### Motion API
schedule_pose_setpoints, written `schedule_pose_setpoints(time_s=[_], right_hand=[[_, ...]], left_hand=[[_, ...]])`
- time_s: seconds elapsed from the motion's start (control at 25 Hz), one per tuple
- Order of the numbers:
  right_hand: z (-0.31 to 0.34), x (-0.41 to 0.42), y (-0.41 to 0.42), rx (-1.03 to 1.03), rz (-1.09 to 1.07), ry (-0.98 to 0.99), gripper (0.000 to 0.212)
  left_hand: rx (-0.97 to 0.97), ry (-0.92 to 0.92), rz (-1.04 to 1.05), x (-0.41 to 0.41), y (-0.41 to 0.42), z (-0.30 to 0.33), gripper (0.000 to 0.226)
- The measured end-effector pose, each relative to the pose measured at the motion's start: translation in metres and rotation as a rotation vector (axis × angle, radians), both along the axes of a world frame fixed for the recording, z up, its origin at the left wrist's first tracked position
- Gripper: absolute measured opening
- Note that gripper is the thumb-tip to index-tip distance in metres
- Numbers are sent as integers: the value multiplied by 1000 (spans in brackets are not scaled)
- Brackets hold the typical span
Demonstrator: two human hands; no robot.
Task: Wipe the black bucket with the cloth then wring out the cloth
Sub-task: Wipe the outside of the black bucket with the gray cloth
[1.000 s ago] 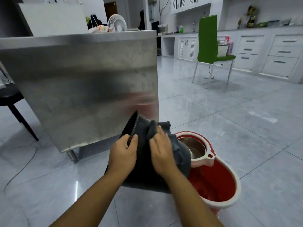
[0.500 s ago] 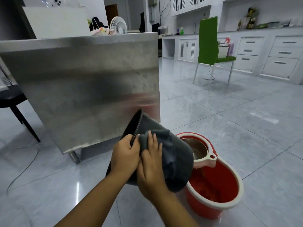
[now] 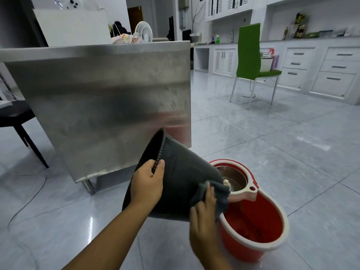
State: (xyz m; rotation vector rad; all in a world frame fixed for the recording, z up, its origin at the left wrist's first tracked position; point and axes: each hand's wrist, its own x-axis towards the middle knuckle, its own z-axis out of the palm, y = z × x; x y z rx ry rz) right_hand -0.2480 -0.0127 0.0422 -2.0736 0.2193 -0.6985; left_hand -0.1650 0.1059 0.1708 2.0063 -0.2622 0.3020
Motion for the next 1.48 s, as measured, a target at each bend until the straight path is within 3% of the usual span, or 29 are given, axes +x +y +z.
schedule_pose_setpoints(time_s=[0.12, 0.2, 0.36, 0.44, 0.56, 0.64, 0.8, 1.04, 1.16, 1.24, 1.32, 1.4, 1.48], right_hand=[[25, -5, 23, -72, 165, -144, 28], [45, 4, 16, -89, 197, -206, 31], [57, 20, -21, 46, 89, -217, 37], [46, 18, -42, 219, -26, -70, 24], [37, 4, -59, 640, -196, 195, 26], [39, -4, -62, 903, -305, 228, 23], [36, -8, -62, 1140, -357, 157, 19], [40, -18, -54, 1243, -363, 33, 22], [33, -21, -53, 1220, -393, -23, 26], [28, -21, -54, 1106, -411, -53, 27], [26, -20, -52, 996, -380, -84, 27], [24, -19, -47, 898, -357, -84, 26], [14, -15, -41, 809, -331, -57, 21]], left_hand=[[117, -43, -99, -1, 1, -4, 39], [163, -67, -157, -3, 1, -4, 37], [81, -36, -220, -8, -1, -5, 37], [56, -56, -178, -5, 2, -3, 41], [43, -97, -147, -6, 3, 1, 43], [43, -87, -181, -7, 2, 3, 40], [101, 97, -404, 0, 5, 9, 28], [52, 253, -537, 0, -5, 50, 30], [10, 459, -614, 11, -15, 77, 32], [39, 588, -567, 16, -28, 91, 42], [181, 539, -474, 17, -39, 92, 54], [156, 490, -357, 21, -45, 86, 47], [64, 556, -287, 29, -44, 78, 33]])
